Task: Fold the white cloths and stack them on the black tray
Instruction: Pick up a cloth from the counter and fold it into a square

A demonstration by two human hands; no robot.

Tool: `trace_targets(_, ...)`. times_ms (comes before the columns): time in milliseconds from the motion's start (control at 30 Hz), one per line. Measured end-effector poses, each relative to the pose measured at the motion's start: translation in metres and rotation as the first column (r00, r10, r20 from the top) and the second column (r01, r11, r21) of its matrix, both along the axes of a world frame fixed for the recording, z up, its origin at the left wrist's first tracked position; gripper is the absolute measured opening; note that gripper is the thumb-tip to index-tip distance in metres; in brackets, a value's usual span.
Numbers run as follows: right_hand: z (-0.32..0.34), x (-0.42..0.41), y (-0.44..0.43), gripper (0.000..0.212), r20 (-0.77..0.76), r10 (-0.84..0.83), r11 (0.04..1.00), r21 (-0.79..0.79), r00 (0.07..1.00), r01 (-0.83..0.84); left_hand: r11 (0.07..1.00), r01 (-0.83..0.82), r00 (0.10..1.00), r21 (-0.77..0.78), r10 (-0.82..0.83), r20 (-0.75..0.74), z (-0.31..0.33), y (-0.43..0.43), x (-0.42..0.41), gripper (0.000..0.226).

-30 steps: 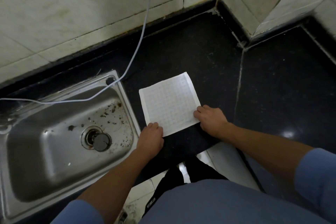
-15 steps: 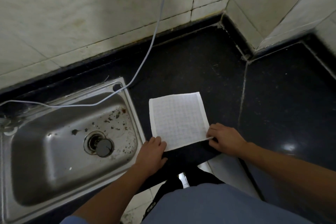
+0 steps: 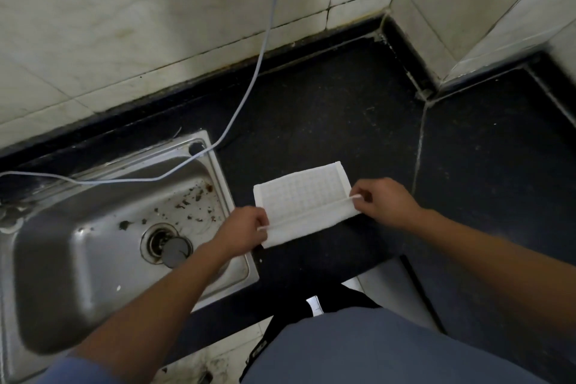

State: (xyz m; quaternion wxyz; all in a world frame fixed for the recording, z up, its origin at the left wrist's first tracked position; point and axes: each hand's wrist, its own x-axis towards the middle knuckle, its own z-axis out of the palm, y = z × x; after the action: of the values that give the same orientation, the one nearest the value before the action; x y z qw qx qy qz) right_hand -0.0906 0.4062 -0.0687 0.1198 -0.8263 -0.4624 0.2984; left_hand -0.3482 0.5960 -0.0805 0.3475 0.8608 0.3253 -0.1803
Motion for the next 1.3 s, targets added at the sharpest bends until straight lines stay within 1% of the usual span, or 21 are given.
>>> trace_targets(133, -0.012, 0.019, 0.043, 0.016, 0.057, -0.084, 0.996, 0.003, 0.995, 0.084, 0.982, -0.154, 0.988, 0.113, 0.15, 0.044, -0.006, 0.031, 0.025, 0.011)
trace_targets(267, -0.029, 0.029, 0.074, 0.014, 0.099, -0.134, 0.988, -0.06, 0.986, 0.14, 0.958, -0.251, 0.968, 0.136, 0.249, 0.029, -0.018, 0.051, 0.046, 0.013)
trace_targets(333, -0.037, 0.031, 0.081, 0.014, 0.129, -0.134, 0.983, -0.108, 0.983, 0.148, 0.952, -0.255, 0.966, 0.169, 0.258, 0.001, -0.026, 0.057, 0.052, 0.013)
trace_targets(433, -0.049, 0.03, 0.082, 0.019, 0.175, -0.118, 0.975, -0.169, 0.977, 0.148, 0.951, -0.209, 0.966, 0.229, 0.237, -0.105, -0.037, 0.054, 0.056, 0.015)
trace_targets(500, -0.05, 0.029, 0.079, 0.026, 0.196, -0.115, 0.977, -0.157, 0.974, 0.147, 0.943, -0.211, 0.959, 0.256, 0.25, -0.133, -0.037, 0.048, 0.057, 0.018)
trace_targets(533, -0.048, 0.029, 0.077, 0.029, 0.209, -0.11, 0.981, -0.132, 0.972, 0.139, 0.936, -0.211, 0.961, 0.281, 0.251, -0.117, -0.035, 0.045, 0.056, 0.019)
trace_targets(633, -0.038, 0.019, 0.067, 0.031, 0.251, -0.049, 0.999, 0.016, 0.967, 0.047, 0.914, -0.149, 0.986, 0.378, 0.167, -0.016, -0.028, 0.036, 0.046, 0.025)
trace_targets(700, -0.034, 0.004, 0.06, 0.025, 0.235, 0.054, 0.992, 0.095, 0.97, -0.078, 0.922, -0.083, 0.997, 0.378, 0.076, 0.033, -0.026, 0.022, 0.04, 0.024)
trace_targets(767, -0.034, -0.014, 0.052, 0.02, 0.201, 0.181, 0.979, 0.054, 0.963, -0.195, 0.939, 0.009, 0.999, 0.344, -0.023, 0.035, -0.029, 0.004, 0.033, 0.014)
trace_targets(833, -0.039, -0.025, 0.041, 0.019, 0.169, 0.249, 0.969, -0.047, 0.954, -0.244, 0.945, 0.064, 0.998, 0.322, -0.067, -0.001, -0.033, -0.011, 0.023, 0.01)
trace_targets(900, -0.045, -0.023, 0.026, 0.02, 0.154, 0.196, 0.978, -0.101, 0.969, -0.182, 0.952, 0.041, 0.999, 0.305, -0.038, -0.018, -0.038, -0.02, 0.01, 0.009)
trace_targets(967, -0.048, -0.016, 0.012, 0.019, 0.166, 0.103, 0.992, -0.092, 0.981, -0.089, 0.956, -0.006, 1.0, 0.293, 0.003, 0.008, -0.043, -0.028, -0.002, 0.004)
trace_targets(1067, -0.046, -0.007, 0.0, 0.017, 0.186, 0.053, 0.994, -0.102, 0.981, -0.034, 0.963, -0.026, 0.999, 0.267, 0.016, 0.04, -0.049, -0.033, -0.012, 0.004)
trace_targets(1133, -0.042, -0.004, 0.002, 0.016, 0.168, 0.024, 0.992, -0.129, 0.985, -0.003, 0.955, 0.011, 0.998, 0.297, -0.027, 0.052, -0.046, -0.031, -0.012, 0.004)
trace_targets(1200, -0.039, -0.002, 0.01, 0.017, 0.157, -0.024, 0.989, -0.138, 0.987, 0.046, 0.93, 0.09, 0.993, 0.356, -0.112, 0.043, -0.039, -0.025, -0.007, 0.012)
trace_targets(1300, -0.035, -0.005, 0.027, 0.033, 0.163, -0.113, 0.98, -0.146, 0.98, 0.137, 0.888, 0.131, 0.987, 0.441, -0.161, 0.03, -0.03, -0.013, 0.001, 0.023)
